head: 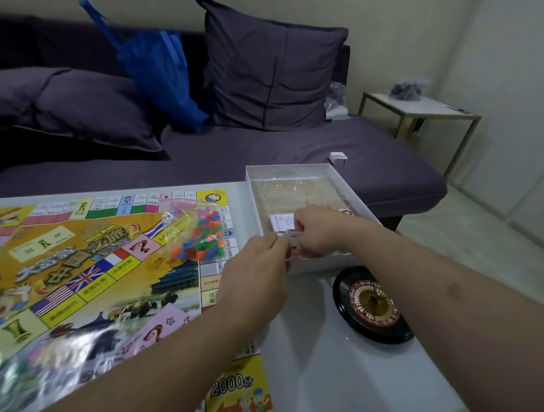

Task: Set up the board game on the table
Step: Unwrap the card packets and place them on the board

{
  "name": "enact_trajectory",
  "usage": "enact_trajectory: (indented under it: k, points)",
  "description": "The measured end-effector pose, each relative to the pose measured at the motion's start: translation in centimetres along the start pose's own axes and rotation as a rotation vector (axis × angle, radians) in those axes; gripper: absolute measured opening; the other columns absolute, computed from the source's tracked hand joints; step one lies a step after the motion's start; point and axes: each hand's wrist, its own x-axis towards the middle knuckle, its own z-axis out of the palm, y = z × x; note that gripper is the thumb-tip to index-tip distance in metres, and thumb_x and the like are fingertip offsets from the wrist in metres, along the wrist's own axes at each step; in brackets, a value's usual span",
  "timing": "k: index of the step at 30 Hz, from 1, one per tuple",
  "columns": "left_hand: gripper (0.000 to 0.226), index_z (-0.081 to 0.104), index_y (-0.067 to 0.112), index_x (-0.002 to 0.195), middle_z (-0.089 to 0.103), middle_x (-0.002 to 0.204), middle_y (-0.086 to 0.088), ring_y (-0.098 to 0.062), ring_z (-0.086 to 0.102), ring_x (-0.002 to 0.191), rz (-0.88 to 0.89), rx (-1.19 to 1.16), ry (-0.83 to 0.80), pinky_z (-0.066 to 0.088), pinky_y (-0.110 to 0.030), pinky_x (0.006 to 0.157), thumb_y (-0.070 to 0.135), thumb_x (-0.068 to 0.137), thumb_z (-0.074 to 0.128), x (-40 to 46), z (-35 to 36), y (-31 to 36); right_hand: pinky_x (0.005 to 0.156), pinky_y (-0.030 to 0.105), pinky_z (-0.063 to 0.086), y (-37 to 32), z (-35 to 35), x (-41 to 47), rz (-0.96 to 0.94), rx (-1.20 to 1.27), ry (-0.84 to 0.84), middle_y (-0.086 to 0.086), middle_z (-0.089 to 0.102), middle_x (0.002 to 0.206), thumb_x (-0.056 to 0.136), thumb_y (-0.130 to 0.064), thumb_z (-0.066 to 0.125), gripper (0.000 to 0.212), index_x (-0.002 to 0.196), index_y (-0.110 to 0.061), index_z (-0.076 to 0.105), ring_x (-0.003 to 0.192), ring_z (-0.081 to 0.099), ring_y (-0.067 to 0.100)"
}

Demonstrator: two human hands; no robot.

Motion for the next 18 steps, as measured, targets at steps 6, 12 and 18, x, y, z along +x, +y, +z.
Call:
enact_trajectory:
  k: [6, 12, 18]
  points:
    - [0.02, 0.061, 0.028, 0.123, 0.057, 0.121, 0.012, -0.005, 0.057, 0.106, -0.139, -0.326, -0.039, 0.052, -0.024, 0.088, 0.027, 0.103, 0.06, 0.0, -2.1, -0.4, 0.069, 0.037, 0.055, 1.2, -0.4, -1.3, 0.006, 0.218, 0.315, -0.002, 0.066, 0.094, 0.095, -0.03, 0.069, 0.015, 0.1, -0.024, 0.057, 0.085, 0.064, 0.021]
    - [0.025, 0.066, 0.015, 0.117, 0.073, 0.115, -0.007, -0.022, 0.07, 0.108, -0.636, -1.225, -0.092, 0.061, -0.041, 0.09, 0.03, 0.097, 0.071, -1.4, -6.5, 0.0, 0.065, 0.039, 0.062, -3.9, -1.6, -5.4, -0.009, 0.945, 0.256, 0.013, 0.072, 0.084, 0.091, 0.006, 0.066, 0.016, 0.093, -0.009, 0.069, 0.074, 0.071, 0.026]
    - [0.025, 0.075, 0.011, 0.113, 0.08, 0.1, -0.017, -0.034, 0.076, 0.1, -0.931, -1.754, -0.119, 0.063, -0.048, 0.078, 0.026, 0.105, 0.057, -2.9, -9.0, 1.3, 0.076, 0.034, 0.058, -10.1, 1.5, -8.1, -0.01, 0.758, 0.107, 0.008, 0.072, 0.097, 0.098, -0.01, 0.056, 0.016, 0.106, -0.015, 0.068, 0.089, 0.07, 0.023]
